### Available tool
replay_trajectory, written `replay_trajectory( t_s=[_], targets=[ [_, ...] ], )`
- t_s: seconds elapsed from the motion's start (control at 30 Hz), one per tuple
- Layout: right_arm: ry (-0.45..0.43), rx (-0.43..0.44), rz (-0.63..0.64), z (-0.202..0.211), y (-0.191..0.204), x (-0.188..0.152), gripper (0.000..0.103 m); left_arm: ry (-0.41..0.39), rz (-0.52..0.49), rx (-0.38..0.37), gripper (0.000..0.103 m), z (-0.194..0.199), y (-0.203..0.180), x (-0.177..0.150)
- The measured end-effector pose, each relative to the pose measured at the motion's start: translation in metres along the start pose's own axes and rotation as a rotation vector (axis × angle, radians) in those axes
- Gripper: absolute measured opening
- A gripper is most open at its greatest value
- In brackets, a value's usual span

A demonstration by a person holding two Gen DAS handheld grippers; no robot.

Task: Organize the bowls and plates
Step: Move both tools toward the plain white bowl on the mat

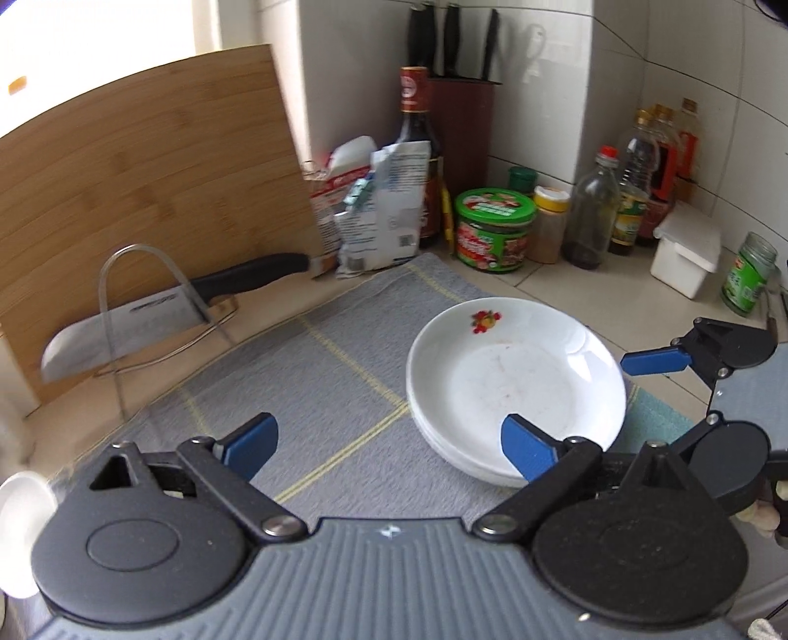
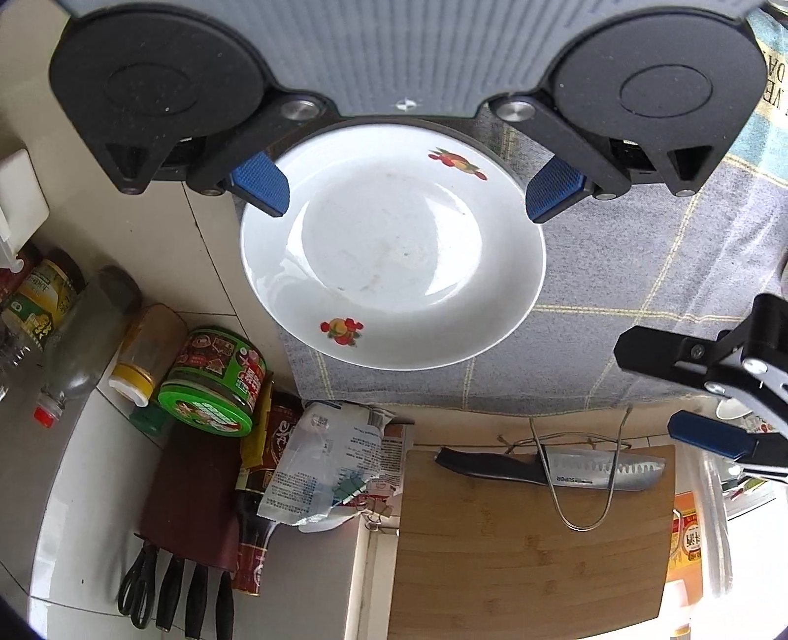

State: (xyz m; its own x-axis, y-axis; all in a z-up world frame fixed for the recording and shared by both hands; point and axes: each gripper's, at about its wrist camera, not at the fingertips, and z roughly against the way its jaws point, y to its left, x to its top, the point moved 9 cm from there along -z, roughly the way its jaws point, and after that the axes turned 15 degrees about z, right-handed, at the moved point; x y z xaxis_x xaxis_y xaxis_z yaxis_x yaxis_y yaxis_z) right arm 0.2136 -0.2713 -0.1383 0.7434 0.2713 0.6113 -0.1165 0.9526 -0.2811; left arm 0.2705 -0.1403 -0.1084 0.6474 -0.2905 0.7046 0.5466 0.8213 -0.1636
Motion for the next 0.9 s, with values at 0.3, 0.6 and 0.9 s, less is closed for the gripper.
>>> replay_trajectory(
  t_s=[0.3,0.6,0.9],
  targets=[
    [-0.056,0.1,0.08,0.001,0.063,0.024,0.103,-0.02,0.055,0.079,0.097,0.048,0.058,-0.032],
    [-0.096,0.284,0.162,0.0,0.179,0.063,0.103,-0.011,-0.023,0.129,0.097,0.116,0.15,-0.071],
    [-0.089,0.381,0.299,-0.007,0.277,0.081,0.103,0.145,-0.174,0.092,0.097,0.13,0.225,-0.128]
  ],
)
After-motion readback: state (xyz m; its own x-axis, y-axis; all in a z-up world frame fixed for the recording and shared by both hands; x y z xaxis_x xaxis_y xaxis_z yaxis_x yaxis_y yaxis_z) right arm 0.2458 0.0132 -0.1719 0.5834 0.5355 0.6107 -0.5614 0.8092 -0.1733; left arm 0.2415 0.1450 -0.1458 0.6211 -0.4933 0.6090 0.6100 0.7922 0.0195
